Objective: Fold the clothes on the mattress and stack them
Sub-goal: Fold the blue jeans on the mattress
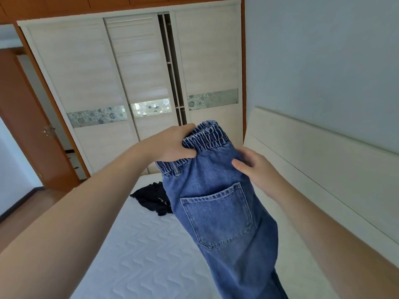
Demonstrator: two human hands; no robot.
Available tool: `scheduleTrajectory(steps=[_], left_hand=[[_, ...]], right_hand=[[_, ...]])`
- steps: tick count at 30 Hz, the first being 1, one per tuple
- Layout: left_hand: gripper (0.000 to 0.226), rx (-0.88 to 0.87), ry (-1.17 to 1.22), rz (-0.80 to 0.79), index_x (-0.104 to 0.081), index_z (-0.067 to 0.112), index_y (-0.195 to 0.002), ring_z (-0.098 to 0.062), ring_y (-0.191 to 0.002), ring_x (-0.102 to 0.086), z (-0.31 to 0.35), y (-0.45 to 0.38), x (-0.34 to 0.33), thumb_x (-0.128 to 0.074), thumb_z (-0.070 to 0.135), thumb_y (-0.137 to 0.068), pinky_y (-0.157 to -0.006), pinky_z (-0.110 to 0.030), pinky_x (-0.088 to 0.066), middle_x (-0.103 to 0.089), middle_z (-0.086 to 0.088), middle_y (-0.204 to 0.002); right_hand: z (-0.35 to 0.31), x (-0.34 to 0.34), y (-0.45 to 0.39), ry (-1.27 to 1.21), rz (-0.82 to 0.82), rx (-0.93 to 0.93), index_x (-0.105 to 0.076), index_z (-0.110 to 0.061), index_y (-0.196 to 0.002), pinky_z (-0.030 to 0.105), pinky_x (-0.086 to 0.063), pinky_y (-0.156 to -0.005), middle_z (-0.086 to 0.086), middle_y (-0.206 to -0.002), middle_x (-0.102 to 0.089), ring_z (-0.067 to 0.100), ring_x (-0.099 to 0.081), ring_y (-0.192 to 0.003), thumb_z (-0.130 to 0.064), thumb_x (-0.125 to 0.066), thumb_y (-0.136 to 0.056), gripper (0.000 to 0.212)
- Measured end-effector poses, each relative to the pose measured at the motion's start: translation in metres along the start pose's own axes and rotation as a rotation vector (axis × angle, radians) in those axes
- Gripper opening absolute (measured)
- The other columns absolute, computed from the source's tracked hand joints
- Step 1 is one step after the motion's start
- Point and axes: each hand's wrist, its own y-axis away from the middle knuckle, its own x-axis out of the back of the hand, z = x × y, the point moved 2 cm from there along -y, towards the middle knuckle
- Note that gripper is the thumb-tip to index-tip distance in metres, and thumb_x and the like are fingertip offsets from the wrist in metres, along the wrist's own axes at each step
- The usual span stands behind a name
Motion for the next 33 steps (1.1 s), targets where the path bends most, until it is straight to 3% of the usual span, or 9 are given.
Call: scheduleTrajectory(steps=[3, 7, 10, 14, 18, 23, 25, 28, 33], left_hand=[[0.029, 0.008, 0.000, 0.011, -0.052, 0.025, -0.108, -0.004, -0.086, -0.058, -0.004, 0.001, 0.000, -0.065, 0.023, -0.082, -0.067, -0.018, -0.042, -0.062, 0.008, -0.095], [0.033, 0.007, 0.009, 0.017, -0.052, 0.029, -0.109, -0.002, -0.090, -0.058, -0.011, 0.007, -0.008, -0.067, 0.024, -0.081, -0.074, -0.018, -0.043, -0.064, 0.010, -0.099], [0.039, 0.033, 0.027, 0.004, -0.049, 0.038, -0.112, 0.003, -0.092, -0.057, -0.016, 0.014, -0.016, -0.067, 0.025, -0.081, -0.075, -0.017, -0.043, -0.063, 0.014, -0.103], [0.039, 0.065, 0.016, -0.008, -0.052, 0.029, -0.117, -0.011, -0.095, -0.062, -0.023, 0.021, -0.023, -0.068, 0.024, -0.082, -0.079, -0.027, -0.048, -0.066, 0.006, -0.107], [0.041, 0.093, 0.025, 0.002, -0.051, 0.029, -0.119, -0.013, -0.095, -0.063, -0.030, 0.030, -0.022, -0.069, 0.024, -0.082, -0.083, -0.033, -0.050, -0.067, 0.006, -0.107], [0.042, 0.136, 0.033, 0.057, -0.052, 0.033, -0.117, -0.006, -0.095, -0.061, -0.043, 0.043, -0.011, -0.071, 0.025, -0.080, -0.076, -0.012, -0.040, -0.065, 0.014, -0.106], [0.041, 0.153, 0.052, 0.064, -0.050, 0.042, -0.112, 0.005, -0.096, -0.058, -0.048, 0.051, -0.005, -0.071, 0.026, -0.081, -0.076, -0.012, -0.040, -0.063, 0.022, -0.104], [0.042, 0.195, 0.053, 0.085, -0.049, 0.044, -0.113, 0.001, -0.096, -0.059, -0.057, 0.062, 0.002, -0.071, 0.026, -0.082, -0.077, -0.021, -0.043, -0.063, 0.019, -0.106], [0.051, 0.245, 0.073, 0.127, -0.047, 0.059, -0.109, 0.010, -0.093, -0.056, -0.075, 0.079, 0.010, -0.073, 0.024, -0.082, -0.080, -0.026, -0.041, -0.061, 0.030, -0.104]], right_hand=[[0.078, 0.008, 0.034, -0.037, 0.111, -0.322, -0.056, -0.038, -0.124, 0.020, -0.038, -0.095, -0.019, -0.121, -0.063, 0.000, -0.056, -0.116, -0.056, -0.032, -0.100, 0.038], [0.169, 0.003, 0.090, -0.062, 0.078, -0.765, -0.039, -0.019, -0.146, 0.036, -0.027, -0.112, -0.002, -0.150, -0.042, 0.018, -0.040, -0.135, -0.066, -0.022, -0.097, 0.070], [0.197, -0.011, 0.115, -0.103, 0.069, -0.856, -0.045, -0.020, -0.142, 0.038, -0.026, -0.115, -0.001, -0.136, -0.055, 0.017, -0.051, -0.123, -0.067, -0.021, -0.096, 0.070], [0.208, -0.024, 0.124, -0.209, 0.112, -0.876, -0.064, -0.016, -0.112, 0.040, -0.042, -0.103, 0.008, -0.094, -0.072, 0.024, -0.065, -0.092, -0.062, -0.020, -0.098, 0.065], [0.206, -0.039, 0.114, -0.422, 0.164, -0.799, -0.070, -0.029, -0.101, 0.027, -0.048, -0.081, -0.002, -0.100, -0.073, 0.016, -0.065, -0.097, -0.073, -0.029, -0.083, 0.063], [0.205, -0.055, 0.088, -0.603, 0.027, -0.639, -0.073, -0.032, -0.112, 0.039, -0.044, -0.096, -0.009, -0.112, -0.072, 0.013, -0.065, -0.109, -0.053, -0.037, -0.101, 0.042], [0.204, -0.059, 0.078, -0.632, 0.031, -0.603, -0.073, -0.027, -0.112, 0.043, -0.042, -0.098, -0.007, -0.107, -0.074, 0.020, -0.063, -0.109, -0.032, -0.041, -0.106, 0.033], [0.200, -0.063, 0.070, -0.799, 0.005, -0.518, -0.049, -0.019, -0.142, 0.047, -0.035, -0.110, 0.002, -0.138, -0.058, 0.022, -0.052, -0.130, -0.034, -0.043, -0.104, 0.041], [0.189, -0.054, 0.065, -0.902, 0.097, -0.533, -0.057, -0.018, -0.130, 0.041, -0.047, -0.100, 0.005, -0.126, -0.067, 0.022, -0.063, -0.117, -0.021, -0.059, -0.095, 0.035]])
